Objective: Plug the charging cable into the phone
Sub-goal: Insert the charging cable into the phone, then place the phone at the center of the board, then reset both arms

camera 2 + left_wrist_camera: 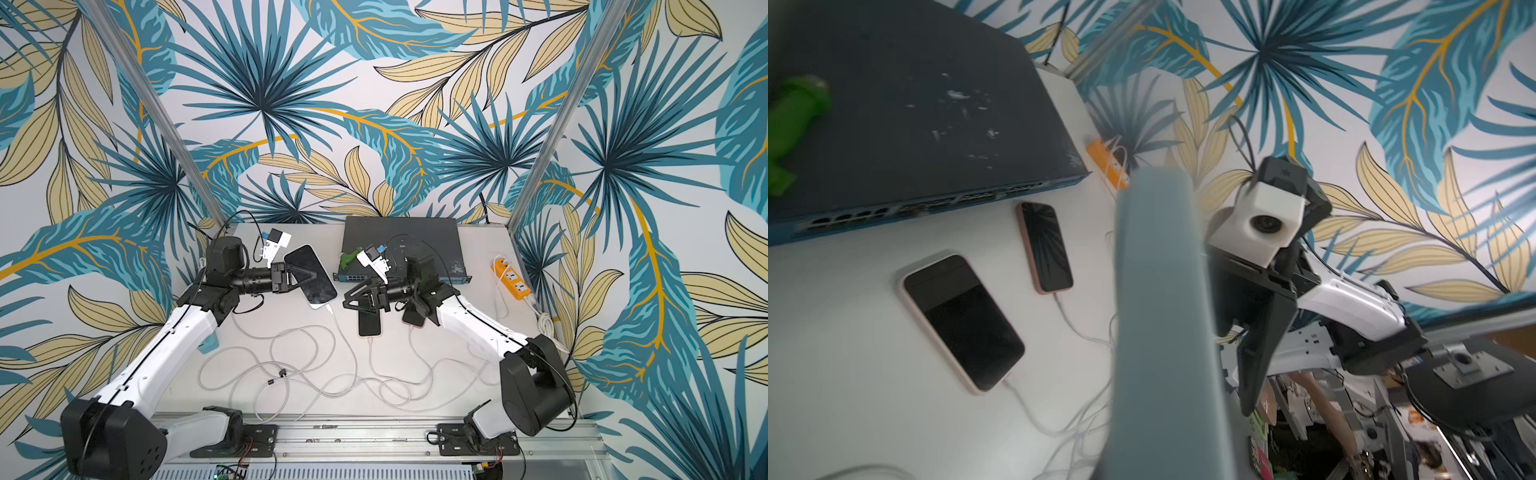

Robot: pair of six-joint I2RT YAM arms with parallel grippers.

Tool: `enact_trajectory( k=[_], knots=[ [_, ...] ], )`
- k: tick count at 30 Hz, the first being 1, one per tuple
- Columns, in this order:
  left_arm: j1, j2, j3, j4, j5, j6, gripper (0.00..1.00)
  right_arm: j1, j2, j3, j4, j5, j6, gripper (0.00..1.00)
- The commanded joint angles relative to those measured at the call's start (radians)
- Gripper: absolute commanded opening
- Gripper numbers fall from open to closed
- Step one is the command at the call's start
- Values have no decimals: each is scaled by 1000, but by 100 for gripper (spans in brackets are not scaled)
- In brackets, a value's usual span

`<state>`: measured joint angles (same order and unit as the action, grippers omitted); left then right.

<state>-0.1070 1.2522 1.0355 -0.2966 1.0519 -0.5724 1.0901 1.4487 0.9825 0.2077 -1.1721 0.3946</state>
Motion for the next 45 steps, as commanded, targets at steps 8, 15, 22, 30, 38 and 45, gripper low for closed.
enact_trajectory(
  k=[8, 15, 22, 30, 38, 45],
  knots=[
    [27, 317, -35, -142, -298, -9, 4, -68, -91, -139, -30, 125, -25, 66],
    [26, 464, -36, -54, -363, -24, 8, -71, -115, -225, 36, 173, 28, 65],
    [26, 568, -15, -65, -397, 0, 51, -76, -198, -295, 24, 234, 44, 69],
    [26, 418, 82, -236, -602, 26, 100, -121, -265, -258, -109, 336, -3, 92],
    [-53, 99, 99, -360, -1296, 73, 100, -254, -299, -113, -409, 831, -72, 99],
    [-72, -111, -269, -52, -1587, 81, 100, -414, -438, -198, -398, 1395, -210, 100]
  ],
)
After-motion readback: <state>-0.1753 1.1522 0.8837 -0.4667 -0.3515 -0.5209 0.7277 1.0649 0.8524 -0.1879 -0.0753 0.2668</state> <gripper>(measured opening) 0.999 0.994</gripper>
